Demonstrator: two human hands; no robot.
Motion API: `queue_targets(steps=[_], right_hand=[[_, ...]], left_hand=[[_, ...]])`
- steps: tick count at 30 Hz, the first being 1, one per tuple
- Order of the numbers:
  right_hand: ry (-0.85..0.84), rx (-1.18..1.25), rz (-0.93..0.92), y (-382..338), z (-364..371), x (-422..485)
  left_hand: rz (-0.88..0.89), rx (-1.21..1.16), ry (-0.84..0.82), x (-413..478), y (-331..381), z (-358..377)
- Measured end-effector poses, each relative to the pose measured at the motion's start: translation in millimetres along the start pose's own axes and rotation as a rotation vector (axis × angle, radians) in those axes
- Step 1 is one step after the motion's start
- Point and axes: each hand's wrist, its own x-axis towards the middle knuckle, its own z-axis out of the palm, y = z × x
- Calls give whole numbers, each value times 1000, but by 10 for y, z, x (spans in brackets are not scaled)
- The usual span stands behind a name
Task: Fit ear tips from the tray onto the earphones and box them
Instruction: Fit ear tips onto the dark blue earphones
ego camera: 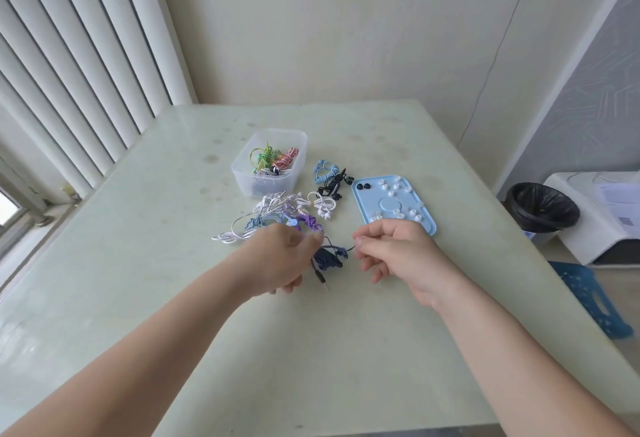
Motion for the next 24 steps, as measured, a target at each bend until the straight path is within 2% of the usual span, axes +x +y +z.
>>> queue_targets(steps=[3, 5, 7, 8, 10, 13, 16, 21, 24], right_hand=[[-30, -52, 5, 45, 42, 13], [-60, -94, -3, 61, 68, 22], [-76, -122, -11, 76, 83, 28], [-77, -125, -13, 87, 84, 30], [-72, -103, -15, 120, 77, 27], [-57, -18, -21, 179, 44, 10], [-54, 44, -19, 199, 26, 2], [-52, 80, -49, 216, -19, -25], [-50, 86, -67, 244, -26, -31]], left_hand=[[108, 207, 348, 78, -30, 83], [299, 198, 456, 123, -12, 112], [425, 175, 344, 178, 46, 105], [424, 186, 243, 203, 82, 99], [389, 251, 114, 247, 148, 88], [356, 387, 55, 323, 222, 111], [270, 422, -74, 379, 286, 124], [302, 352, -147, 373, 355, 135], [318, 276, -104, 330, 321, 167]])
